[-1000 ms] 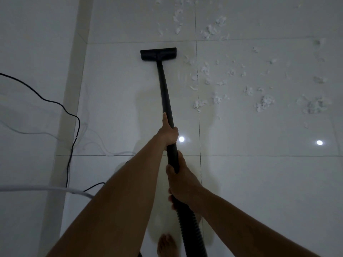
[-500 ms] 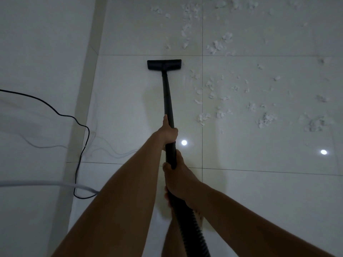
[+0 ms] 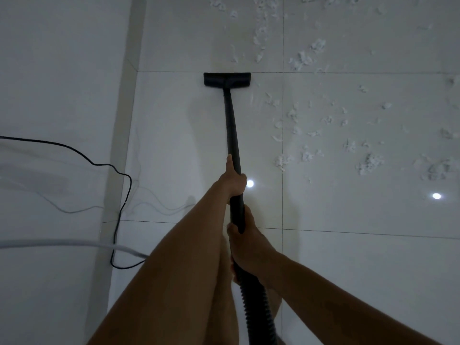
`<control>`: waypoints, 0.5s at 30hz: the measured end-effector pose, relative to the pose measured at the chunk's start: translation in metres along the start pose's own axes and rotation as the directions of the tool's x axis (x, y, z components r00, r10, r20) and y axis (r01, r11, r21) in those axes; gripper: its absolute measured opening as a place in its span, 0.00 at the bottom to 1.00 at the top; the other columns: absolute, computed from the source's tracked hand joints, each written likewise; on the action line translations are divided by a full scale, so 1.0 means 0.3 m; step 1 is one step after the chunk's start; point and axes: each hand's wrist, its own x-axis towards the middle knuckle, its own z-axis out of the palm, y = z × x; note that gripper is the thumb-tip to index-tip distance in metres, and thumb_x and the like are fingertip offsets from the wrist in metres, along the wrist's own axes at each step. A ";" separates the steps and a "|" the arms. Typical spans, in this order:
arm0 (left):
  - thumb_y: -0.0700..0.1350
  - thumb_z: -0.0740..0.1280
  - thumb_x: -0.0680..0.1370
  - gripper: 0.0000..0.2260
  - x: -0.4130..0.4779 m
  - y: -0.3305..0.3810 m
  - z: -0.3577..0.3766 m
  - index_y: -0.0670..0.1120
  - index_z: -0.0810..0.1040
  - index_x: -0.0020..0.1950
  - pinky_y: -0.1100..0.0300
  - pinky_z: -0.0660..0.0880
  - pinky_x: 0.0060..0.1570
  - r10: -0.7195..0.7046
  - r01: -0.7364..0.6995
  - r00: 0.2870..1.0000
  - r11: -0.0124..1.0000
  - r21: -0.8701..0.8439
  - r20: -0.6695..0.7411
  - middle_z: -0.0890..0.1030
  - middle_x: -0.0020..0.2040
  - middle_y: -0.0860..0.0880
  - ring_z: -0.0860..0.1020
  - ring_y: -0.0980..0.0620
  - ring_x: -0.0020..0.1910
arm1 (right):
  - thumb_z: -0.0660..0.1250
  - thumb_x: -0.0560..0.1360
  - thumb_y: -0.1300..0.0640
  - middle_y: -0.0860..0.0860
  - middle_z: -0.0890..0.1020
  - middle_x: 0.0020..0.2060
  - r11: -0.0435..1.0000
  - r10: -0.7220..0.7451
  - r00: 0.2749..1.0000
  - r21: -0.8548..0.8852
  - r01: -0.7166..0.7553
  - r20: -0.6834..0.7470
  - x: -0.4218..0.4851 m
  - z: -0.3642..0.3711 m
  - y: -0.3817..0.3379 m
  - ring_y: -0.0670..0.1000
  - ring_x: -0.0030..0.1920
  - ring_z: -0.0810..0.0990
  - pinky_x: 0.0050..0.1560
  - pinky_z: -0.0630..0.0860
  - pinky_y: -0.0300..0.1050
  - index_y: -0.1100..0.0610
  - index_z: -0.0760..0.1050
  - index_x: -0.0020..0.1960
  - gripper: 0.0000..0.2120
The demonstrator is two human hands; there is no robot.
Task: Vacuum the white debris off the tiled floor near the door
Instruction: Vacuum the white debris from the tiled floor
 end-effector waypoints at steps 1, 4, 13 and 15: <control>0.44 0.57 0.85 0.37 0.014 0.001 -0.012 0.60 0.32 0.80 0.43 0.73 0.66 0.012 -0.012 1.000 1.000 -0.001 0.000 0.64 0.77 0.41 0.74 0.39 0.64 | 0.54 0.87 0.49 0.54 0.78 0.38 1.000 0.011 1.000 0.002 -0.011 -0.003 0.011 0.004 -0.016 0.48 0.26 0.76 0.26 0.76 0.42 0.38 0.43 0.82 0.29; 0.45 0.57 0.85 0.36 0.061 0.022 -0.057 0.60 0.32 0.80 0.44 0.75 0.64 0.027 -0.027 1.000 1.000 0.002 -0.003 0.65 0.76 0.41 0.75 0.41 0.60 | 0.54 0.87 0.48 0.54 0.79 0.42 1.000 0.016 1.000 -0.021 -0.016 -0.022 0.057 0.014 -0.065 0.48 0.27 0.77 0.28 0.77 0.43 0.38 0.43 0.82 0.29; 0.43 0.57 0.85 0.36 0.076 0.126 -0.168 0.60 0.34 0.80 0.44 0.77 0.59 -0.017 0.017 1.000 1.000 0.012 -0.006 0.65 0.76 0.41 0.74 0.38 0.63 | 0.53 0.86 0.49 0.53 0.80 0.45 0.998 -0.033 0.997 -0.048 0.030 -0.063 0.085 0.013 -0.204 0.47 0.32 0.77 0.29 0.71 0.40 0.40 0.45 0.83 0.28; 0.43 0.56 0.85 0.36 0.058 0.157 -0.185 0.60 0.34 0.80 0.46 0.77 0.55 -0.025 0.025 1.000 1.000 0.001 0.001 0.65 0.76 0.40 0.74 0.38 0.63 | 0.53 0.86 0.49 0.53 0.79 0.45 0.997 -0.044 0.997 -0.059 0.040 -0.061 0.078 0.001 -0.234 0.47 0.32 0.76 0.28 0.70 0.39 0.41 0.46 0.83 0.28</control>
